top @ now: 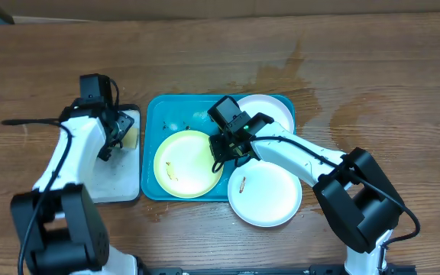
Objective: Clean dirty plates on tray and stack at the side
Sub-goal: 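Reach the left gripper to the dark tray and grasp the yellow sponge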
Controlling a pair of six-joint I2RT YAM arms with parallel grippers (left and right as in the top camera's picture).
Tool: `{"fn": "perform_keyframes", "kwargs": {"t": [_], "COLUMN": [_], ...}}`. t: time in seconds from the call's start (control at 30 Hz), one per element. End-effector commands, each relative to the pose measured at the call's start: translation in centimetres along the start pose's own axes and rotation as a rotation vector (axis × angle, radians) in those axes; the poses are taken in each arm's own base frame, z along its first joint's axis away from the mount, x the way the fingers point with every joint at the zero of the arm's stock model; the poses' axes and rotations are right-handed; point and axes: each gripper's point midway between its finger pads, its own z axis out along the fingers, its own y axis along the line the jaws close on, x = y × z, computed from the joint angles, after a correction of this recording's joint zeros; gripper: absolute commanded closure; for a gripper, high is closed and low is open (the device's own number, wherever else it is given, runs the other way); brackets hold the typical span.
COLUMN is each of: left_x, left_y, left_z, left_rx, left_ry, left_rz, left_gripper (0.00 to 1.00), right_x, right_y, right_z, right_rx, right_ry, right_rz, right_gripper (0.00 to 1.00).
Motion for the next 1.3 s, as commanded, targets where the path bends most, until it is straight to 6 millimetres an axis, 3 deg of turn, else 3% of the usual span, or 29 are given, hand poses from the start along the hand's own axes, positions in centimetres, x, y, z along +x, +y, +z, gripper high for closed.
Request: {"fn": "perform_keyframes", "kwargs": {"t": [0.0,0.13,0.23,0.37,0.47,0.5,0.57,0.67,0.73,0.9,1.1,1.2,1.27], "left_x": [0.8,1.2,1.1,-0.9,-2.3,-2.7,-3.2,-3.0,-2.7,0.1,2.1,2.5,2.6], "left_y": [0.4,0.1,-0.1,-0.8,-2.0,-2.3,-2.7,-2.6,-2.2,-2.5,-1.2,-0.7,-0.6], "left_z": [2.5,4.8,6.0,5.3,3.9,3.4,2.8,2.5,2.5,2.5,3.6,4.3,4.5], "left_rx": [-0.037,-0.051,-0.048,-0.015,0.013,0.018,0.025,0.015,0.006,0.083,0.074,0.067,0.068], "left_ry": [0.037,0.047,0.046,-0.001,-0.037,-0.046,-0.058,-0.046,-0.026,0.098,0.161,0.159,0.157], "left_rz": [-0.02,-0.015,0.029,0.212,0.402,0.457,0.544,0.618,0.62,0.619,0.558,0.559,0.559], "left_gripper": [0.22,0.26,0.42,0.58,0.79,0.8,0.73,0.31,0.19,0.16,0.19,0.24,0.34], "right_x": [-0.1,-0.1,-0.1,-0.1,-0.1,-0.1,-0.1,-0.1,-0.1,-0.1,-0.1,-0.1,-0.1], "right_y": [-0.1,-0.1,-0.1,-0.1,-0.1,-0.1,-0.1,-0.1,-0.1,-0.1,-0.1,-0.1,-0.1], "right_z": [0.1,0.1,0.1,0.1,0.1,0.1,0.1,0.1,0.1,0.1,0.1,0.1,0.1], "right_rx": [0.007,0.007,0.007,0.007,0.007,0.007,0.007,0.008,0.007,0.007,0.007,0.008,0.008], "right_ry": [-0.006,-0.006,-0.006,-0.006,-0.006,-0.006,-0.006,-0.005,-0.005,-0.005,-0.005,-0.004,-0.005], "right_rz": [0.0,0.0,0.0,0.0,0.0,0.001,0.001,0.001,0.001,0.0,0.0,0.0,0.001], "right_gripper": [0.7,0.69,0.69,0.68,0.68,0.68,0.68,0.65,0.64,0.64,0.63,0.63,0.63]}}
